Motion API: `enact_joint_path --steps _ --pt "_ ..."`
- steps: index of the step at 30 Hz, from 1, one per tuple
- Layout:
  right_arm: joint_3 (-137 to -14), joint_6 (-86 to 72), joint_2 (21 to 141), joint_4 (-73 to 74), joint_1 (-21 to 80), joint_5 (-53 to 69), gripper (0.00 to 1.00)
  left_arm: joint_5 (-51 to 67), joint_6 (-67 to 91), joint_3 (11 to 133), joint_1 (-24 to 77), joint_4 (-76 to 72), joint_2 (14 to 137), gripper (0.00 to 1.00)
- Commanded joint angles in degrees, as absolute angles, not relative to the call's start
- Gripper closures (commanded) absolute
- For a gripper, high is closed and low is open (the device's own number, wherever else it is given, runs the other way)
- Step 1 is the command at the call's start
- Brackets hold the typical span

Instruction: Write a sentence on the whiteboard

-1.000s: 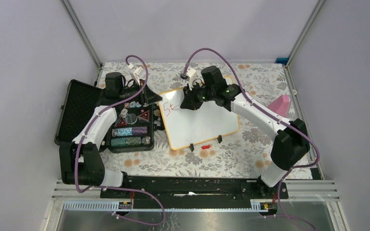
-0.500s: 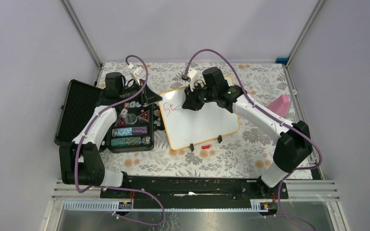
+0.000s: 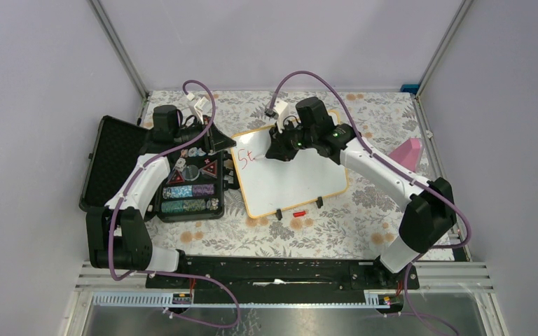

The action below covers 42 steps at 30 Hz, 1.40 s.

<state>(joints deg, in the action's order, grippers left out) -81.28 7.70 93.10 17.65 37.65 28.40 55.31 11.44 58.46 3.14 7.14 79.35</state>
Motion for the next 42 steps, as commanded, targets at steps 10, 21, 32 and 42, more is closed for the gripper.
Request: enact_joint_path --steps 10,21,32,42 --pt "-83.0 8.7 89.0 18.6 34.3 34.8 1.00 54.5 7.3 58.9 3.3 9.3 79.9 1.00" --pt "-81.7 6.8 89.3 14.1 32.7 39.6 1.00 54.7 6.4 59.5 3.3 10.5 80.3 1.00" --pt "-81.7 6.2 90.3 13.3 33.4 39.3 1.00 54.8 6.1 59.9 4.2 10.7 80.7 1.00" --pt "-81.9 7.9 92.3 13.3 34.7 34.9 1.00 54.7 6.3 59.9 4.5 10.8 80.5 1.00"
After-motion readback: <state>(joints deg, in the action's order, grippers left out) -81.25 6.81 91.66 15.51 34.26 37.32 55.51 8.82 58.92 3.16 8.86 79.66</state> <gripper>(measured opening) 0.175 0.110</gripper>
